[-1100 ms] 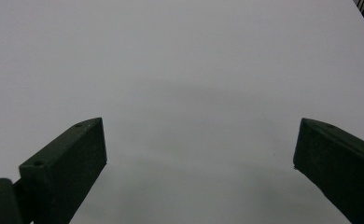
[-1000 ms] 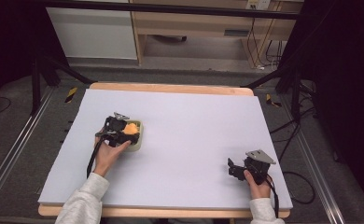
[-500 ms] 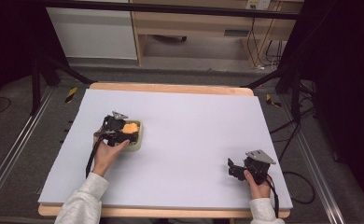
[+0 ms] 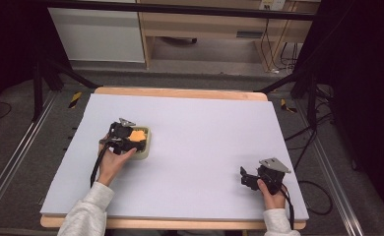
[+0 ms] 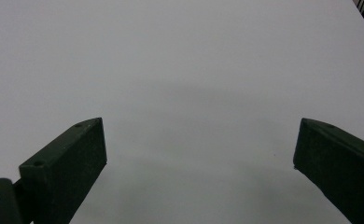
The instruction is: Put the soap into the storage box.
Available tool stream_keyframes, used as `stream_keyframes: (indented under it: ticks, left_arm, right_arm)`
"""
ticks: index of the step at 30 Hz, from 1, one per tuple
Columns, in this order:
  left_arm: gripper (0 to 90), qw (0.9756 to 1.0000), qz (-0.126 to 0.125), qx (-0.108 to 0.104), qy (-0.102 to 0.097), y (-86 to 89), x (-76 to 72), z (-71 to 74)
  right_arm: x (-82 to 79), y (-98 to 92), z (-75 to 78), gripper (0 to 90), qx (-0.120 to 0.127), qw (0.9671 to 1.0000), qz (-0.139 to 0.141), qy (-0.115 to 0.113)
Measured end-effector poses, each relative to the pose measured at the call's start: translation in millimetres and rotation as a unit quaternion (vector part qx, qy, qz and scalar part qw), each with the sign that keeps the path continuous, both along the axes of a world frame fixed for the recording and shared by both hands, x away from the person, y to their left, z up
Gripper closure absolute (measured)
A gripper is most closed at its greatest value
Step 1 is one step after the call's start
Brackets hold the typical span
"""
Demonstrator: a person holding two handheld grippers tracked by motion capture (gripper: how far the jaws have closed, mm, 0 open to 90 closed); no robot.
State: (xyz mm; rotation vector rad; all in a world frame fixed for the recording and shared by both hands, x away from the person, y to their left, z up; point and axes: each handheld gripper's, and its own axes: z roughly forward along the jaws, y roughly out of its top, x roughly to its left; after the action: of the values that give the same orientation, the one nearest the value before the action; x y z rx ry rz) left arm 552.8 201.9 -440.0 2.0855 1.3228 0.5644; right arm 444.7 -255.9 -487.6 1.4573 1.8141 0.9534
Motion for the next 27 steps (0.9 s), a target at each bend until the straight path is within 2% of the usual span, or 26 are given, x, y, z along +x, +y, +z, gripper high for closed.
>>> stream_keyframes:
  ticks: [3,6,8,14,21,27]
  left_arm:
    - [22.4,0.9999,-0.006,-0.012,-0.005,0.5,-3.3,6.2]
    - [20.6,0.9991,-0.014,-0.04,-0.011,0.6,-7.7,12.2]
    - [18.6,0.9987,-0.019,-0.045,-0.012,0.0,-10.6,14.7]
    - [14.1,0.9985,-0.024,-0.044,-0.022,2.0,-22.9,17.7]
    - [14.3,0.9977,-0.011,-0.055,-0.039,18.0,-44.1,15.1]
    - [14.3,0.9976,-0.015,-0.053,-0.043,27.3,-59.7,8.9]
  right_arm:
    - [-0.1,-0.2,0.1,3.1,-0.001,1.0,0.0,-0.001]
    - [-0.1,-0.3,0.0,3.1,-0.001,1.0,0.0,-0.001]
    - [-0.4,-0.3,0.2,3.1,-0.002,1.0,0.0,-0.002]
    - [-0.3,-0.8,0.1,3.1,0.001,1.0,-0.001,-0.003]
    - [-0.3,-0.7,0.1,3.1,0.001,1.0,-0.002,-0.003]
    - [-0.4,-1.0,0.1,3.1,0.002,1.0,-0.002,-0.003]
